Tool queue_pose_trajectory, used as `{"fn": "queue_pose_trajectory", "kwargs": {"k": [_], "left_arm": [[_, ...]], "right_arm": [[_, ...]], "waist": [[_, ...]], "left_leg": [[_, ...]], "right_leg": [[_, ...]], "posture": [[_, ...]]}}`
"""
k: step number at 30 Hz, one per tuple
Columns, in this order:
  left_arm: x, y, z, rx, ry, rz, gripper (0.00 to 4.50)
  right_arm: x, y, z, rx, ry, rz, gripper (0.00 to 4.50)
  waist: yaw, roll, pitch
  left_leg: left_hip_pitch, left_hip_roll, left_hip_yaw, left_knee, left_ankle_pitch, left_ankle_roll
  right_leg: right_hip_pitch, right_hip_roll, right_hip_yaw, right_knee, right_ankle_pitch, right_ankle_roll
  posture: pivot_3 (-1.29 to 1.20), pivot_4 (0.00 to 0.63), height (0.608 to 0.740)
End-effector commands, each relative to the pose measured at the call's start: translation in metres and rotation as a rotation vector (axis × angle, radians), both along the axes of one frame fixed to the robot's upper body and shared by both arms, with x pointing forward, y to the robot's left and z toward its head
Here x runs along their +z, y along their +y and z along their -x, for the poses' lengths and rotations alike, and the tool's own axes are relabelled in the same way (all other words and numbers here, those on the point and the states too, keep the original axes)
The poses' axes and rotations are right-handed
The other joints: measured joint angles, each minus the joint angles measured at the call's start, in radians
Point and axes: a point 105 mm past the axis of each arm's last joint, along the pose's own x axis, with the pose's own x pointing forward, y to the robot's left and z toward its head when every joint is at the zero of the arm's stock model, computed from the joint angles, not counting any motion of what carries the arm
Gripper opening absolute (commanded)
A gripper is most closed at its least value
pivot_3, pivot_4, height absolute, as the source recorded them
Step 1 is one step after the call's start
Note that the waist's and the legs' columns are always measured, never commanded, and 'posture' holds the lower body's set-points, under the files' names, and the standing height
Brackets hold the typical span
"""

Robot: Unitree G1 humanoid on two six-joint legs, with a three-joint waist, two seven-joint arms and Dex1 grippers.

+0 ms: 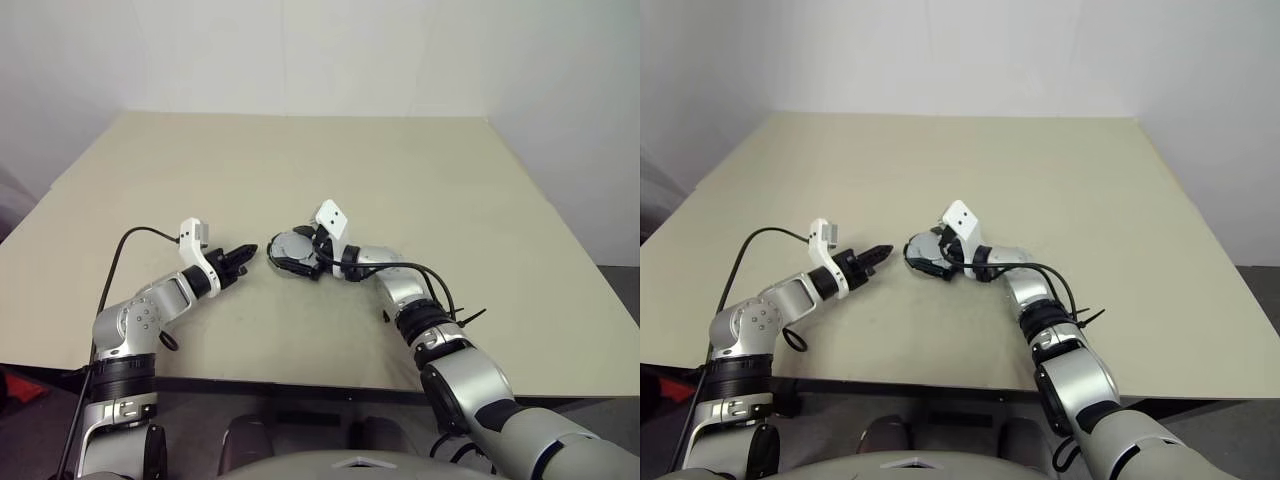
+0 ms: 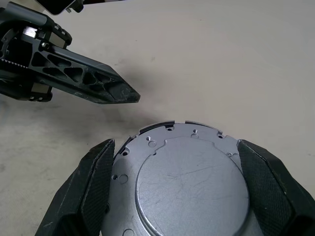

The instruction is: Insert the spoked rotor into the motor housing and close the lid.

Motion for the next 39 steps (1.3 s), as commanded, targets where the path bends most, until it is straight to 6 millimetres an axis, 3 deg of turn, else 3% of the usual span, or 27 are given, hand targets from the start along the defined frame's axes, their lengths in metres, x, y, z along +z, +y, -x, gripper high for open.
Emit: {"fn": "queue_pose_trajectory", "kwargs": {"k": [1, 13, 16, 17, 21, 27, 34, 39], "left_arm": [[0.013, 0.002, -0.003, 0.007, -0.052, 0.005, 0.00], [0.014, 0.009, 0.001, 0.023, -0.060, 0.007, 0.00], [0.014, 0.010, 0.001, 0.029, -0.058, 0.007, 0.00], [0.014, 0.011, 0.001, 0.031, -0.058, 0.007, 0.00], [0.014, 0.012, 0.002, 0.037, -0.057, 0.008, 0.00], [0.013, 0.013, 0.002, 0.040, -0.050, 0.009, 0.00], [0.012, 0.012, 0.002, 0.039, -0.045, 0.014, 0.00], [0.012, 0.012, 0.003, 0.040, -0.043, 0.018, 0.00]], "right_arm": [[0.006, -0.002, -0.004, -0.010, -0.029, -0.002, 4.47], [0.023, 0.010, -0.008, 0.014, -0.059, -0.012, 4.47], [0.015, 0.010, -0.004, 0.045, -0.086, 0.053, 3.90], [0.012, 0.009, -0.003, 0.050, -0.087, 0.067, 3.90], [0.008, 0.006, -0.001, 0.053, -0.087, 0.079, 2.99], [0.009, 0.007, -0.003, 0.040, -0.078, 0.085, 3.00], [0.039, 0.018, -0.008, 0.049, -0.008, -0.029, 3.00], [0.037, 0.023, -0.010, 0.029, 0.007, -0.011, 3.00]], "waist": [[0.000, 0.000, 0.000], [0.000, 0.000, 0.000], [0.000, 0.000, 0.000], [0.000, 0.000, 0.000], [0.000, 0.000, 0.000], [0.000, 0.000, 0.000], [0.000, 0.000, 0.000], [-0.001, 0.000, 0.000]], "left_leg": [[0.000, 0.000, 0.000, 0.000, 0.000, 0.000], [0.000, 0.000, 0.000, 0.000, 0.000, 0.001], [0.000, 0.000, 0.000, 0.000, 0.000, 0.001], [0.000, 0.000, 0.000, 0.000, 0.000, 0.001], [0.000, 0.000, 0.000, 0.000, -0.001, 0.001], [0.000, 0.000, 0.000, 0.001, -0.001, 0.001], [0.000, 0.000, 0.000, 0.001, -0.001, 0.001], [0.000, 0.000, 0.000, 0.001, -0.001, 0.001]], "right_leg": [[0.000, 0.000, 0.000, 0.000, 0.000, 0.000], [0.000, 0.000, 0.000, 0.001, 0.000, 0.000], [0.000, 0.000, 0.000, 0.000, 0.000, 0.000], [0.000, 0.000, 0.000, 0.000, 0.000, 0.000], [0.000, 0.000, 0.000, 0.000, 0.000, 0.000], [0.000, 0.000, 0.000, 0.000, 0.000, 0.000], [0.000, 0.000, 0.000, 0.000, 0.000, 0.000], [-0.001, 0.000, 0.000, 0.000, 0.000, 0.000]], "posture": [[0.00, 0.000, 0.740], [0.00, 0.000, 0.740], [0.00, 0.000, 0.740], [0.00, 0.000, 0.740], [0.00, 0.000, 0.740], [0.00, 0.000, 0.740], [0.00, 0.000, 0.740], [0.00, 0.000, 0.740]]}}
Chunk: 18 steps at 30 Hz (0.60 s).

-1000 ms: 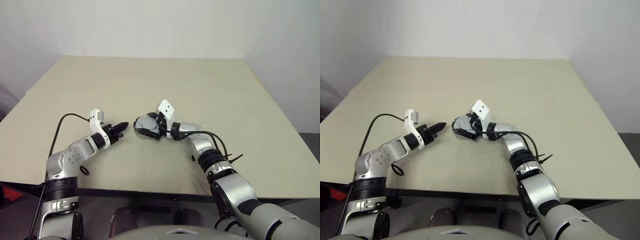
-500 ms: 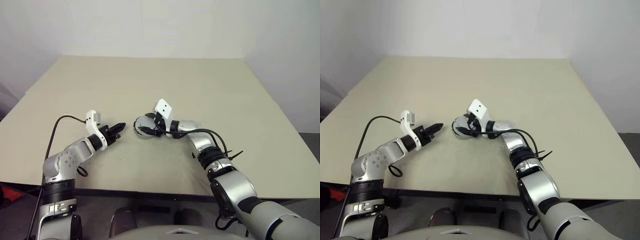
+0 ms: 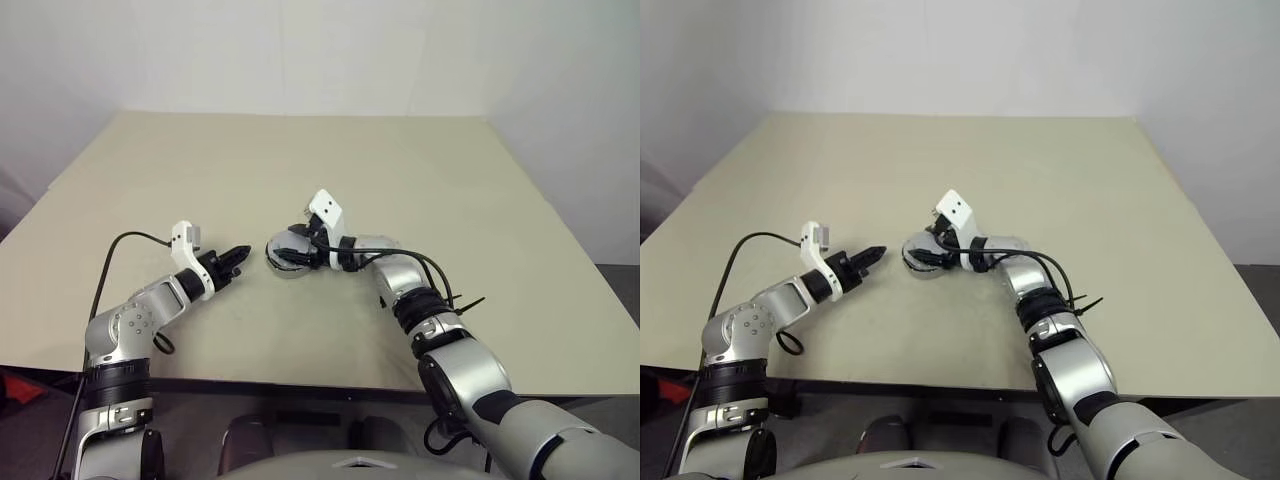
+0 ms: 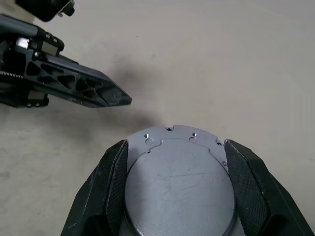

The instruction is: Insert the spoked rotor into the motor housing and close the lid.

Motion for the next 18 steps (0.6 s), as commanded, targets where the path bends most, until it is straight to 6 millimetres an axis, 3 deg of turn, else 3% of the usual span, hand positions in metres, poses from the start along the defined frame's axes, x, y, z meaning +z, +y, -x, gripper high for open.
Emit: {"fn": "queue_pose_trajectory", "kwargs": {"k": [1, 8, 18], "left_arm": [[0.014, 0.001, -0.001, 0.001, -0.050, 0.005, 0.00], [0.013, 0.002, 0.000, 0.008, -0.046, 0.007, 0.00], [0.015, 0.005, 0.000, 0.016, -0.046, 0.008, 0.00]], "right_arm": [[0.023, 0.011, -0.005, 0.001, -0.062, -0.039, 3.00], [0.004, 0.021, 0.004, 0.010, -0.064, 0.001, 3.00], [-0.021, 0.009, 0.006, 0.007, -0.045, 0.056, 3.00]], "waist": [[0.000, 0.000, 0.000], [-0.001, 0.000, 0.000], [0.000, 0.000, 0.000]], "left_leg": [[0.000, 0.000, 0.000, 0.000, 0.000, 0.000], [0.000, 0.000, 0.000, 0.000, 0.000, 0.000], [0.000, 0.000, 0.000, 0.000, 0.000, 0.000]], "right_leg": [[0.000, 0.000, 0.000, 0.000, 0.000, 0.000], [0.000, 0.000, 0.000, 0.000, 0.000, 0.000], [0.000, 0.000, 0.000, 0.000, 0.000, 0.000]], "posture": [[0.00, 0.000, 0.740], [0.00, 0.000, 0.740], [0.00, 0.000, 0.740]]}}
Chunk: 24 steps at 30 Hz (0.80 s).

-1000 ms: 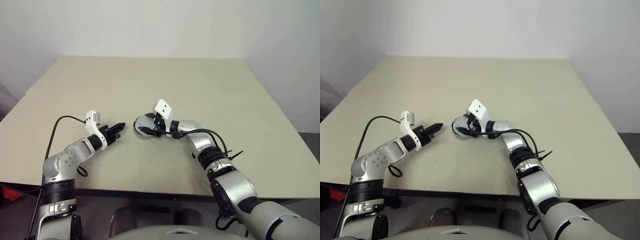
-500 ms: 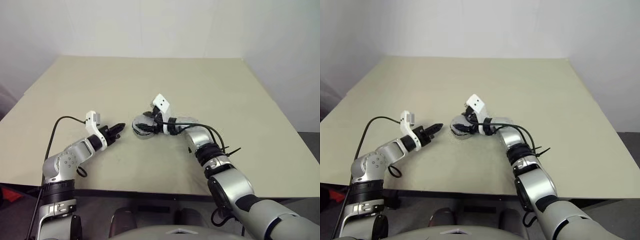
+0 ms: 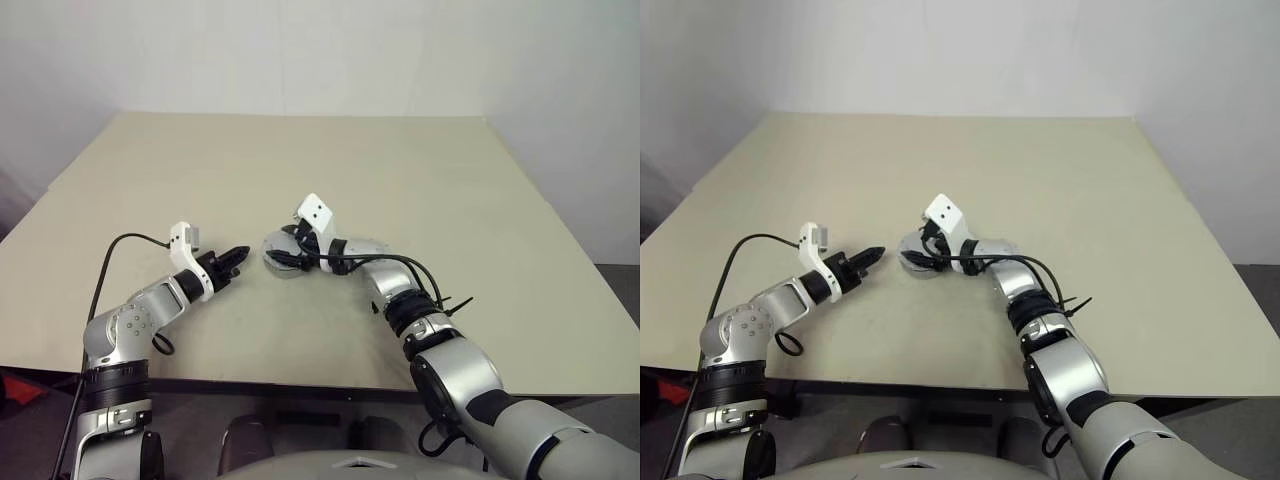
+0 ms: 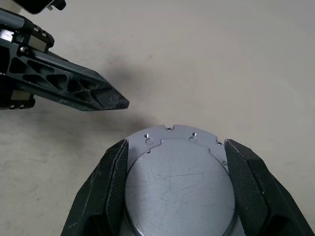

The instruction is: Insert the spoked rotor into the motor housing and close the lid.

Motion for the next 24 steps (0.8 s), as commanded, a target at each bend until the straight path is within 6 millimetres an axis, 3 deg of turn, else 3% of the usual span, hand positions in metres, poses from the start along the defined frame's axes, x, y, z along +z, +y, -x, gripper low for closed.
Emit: {"fn": "queue_pose_trajectory", "kwargs": {"k": [1, 24], "left_arm": [[0.014, 0.004, -0.002, 0.009, -0.053, -0.001, 0.00], [0.019, 0.001, -0.003, 0.005, -0.047, 0.031, 0.00]], "right_arm": [[-0.014, -0.001, 0.004, 0.012, 0.019, 0.037, 3.00], [-0.043, -0.012, 0.009, 0.014, 0.075, 0.147, 3.00]], "waist": [[0.000, 0.000, 0.000], [0.000, -0.001, 0.000]], "left_leg": [[0.000, 0.000, 0.000, 0.000, 0.000, 0.000], [0.007, 0.000, 0.000, 0.000, 0.000, 0.001]], "right_leg": [[0.000, 0.000, 0.000, 0.000, 0.000, 0.000], [0.005, 0.000, 0.001, 0.002, -0.001, -0.001]], "posture": [[0.00, 0.000, 0.740], [0.00, 0.000, 0.740]]}}
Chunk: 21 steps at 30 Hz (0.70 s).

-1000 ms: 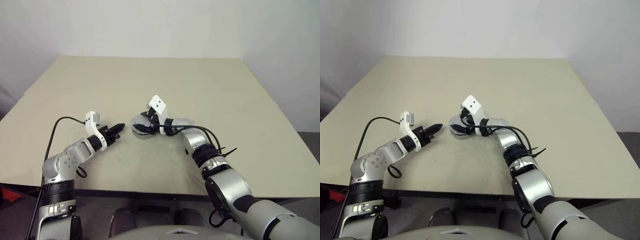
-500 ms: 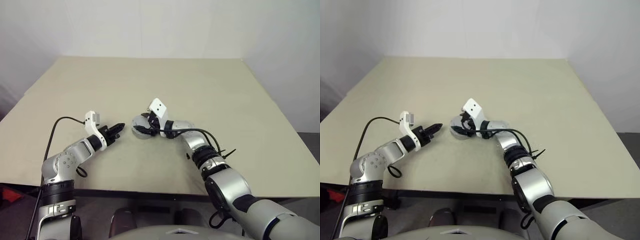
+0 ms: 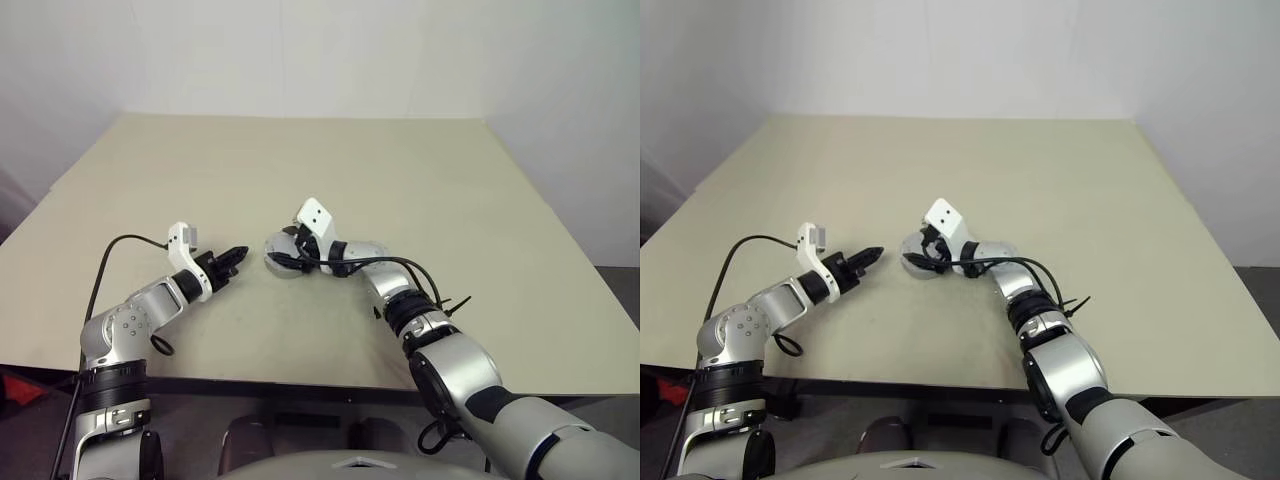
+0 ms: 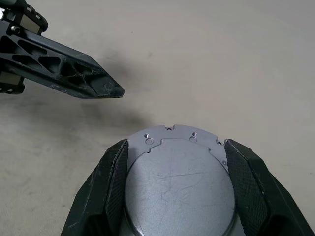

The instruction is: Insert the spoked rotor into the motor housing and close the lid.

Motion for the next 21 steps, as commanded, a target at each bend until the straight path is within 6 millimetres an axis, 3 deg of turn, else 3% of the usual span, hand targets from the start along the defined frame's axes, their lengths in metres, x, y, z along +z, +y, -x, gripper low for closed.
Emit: {"fn": "queue_pose_trajectory", "kwargs": {"k": [1, 12, 17, 21], "left_arm": [[0.020, -0.003, -0.004, -0.006, -0.065, 0.025, 0.00], [0.036, -0.024, -0.014, -0.044, -0.052, 0.163, 0.00], [0.024, -0.029, -0.025, -0.033, 0.042, 0.189, 0.00], [0.000, -0.033, -0.026, -0.045, 0.172, 0.133, 0.00]], "right_arm": [[-0.035, -0.009, 0.011, 0.010, 0.106, 0.109, 3.00], [-0.036, -0.012, 0.009, 0.001, 0.105, 0.131, 3.00], [-0.034, -0.013, 0.008, -0.002, 0.099, 0.128, 3.00], [-0.031, -0.012, 0.007, -0.004, 0.092, 0.115, 3.00]], "waist": [[0.000, 0.000, 0.000], [0.001, 0.000, 0.000], [0.001, 0.000, 0.000], [0.001, 0.000, 0.000]], "left_leg": [[0.000, 0.000, 0.000, 0.000, 0.000, 0.000], [0.002, 0.000, 0.000, 0.000, 0.000, 0.001], [0.003, 0.000, 0.000, 0.000, 0.000, 0.001], [0.002, 0.000, 0.000, 0.000, 0.000, 0.000]], "right_leg": [[0.000, 0.000, 0.000, 0.000, 0.000, 0.000], [0.002, 0.000, 0.000, 0.000, 0.000, 0.000], [0.003, 0.000, 0.000, 0.001, 0.000, 0.000], [0.002, 0.000, 0.000, 0.000, 0.000, 0.000]], "posture": [[0.00, 0.000, 0.740], [0.00, 0.000, 0.740], [0.00, 0.000, 0.740], [0.00, 0.000, 0.740]]}}
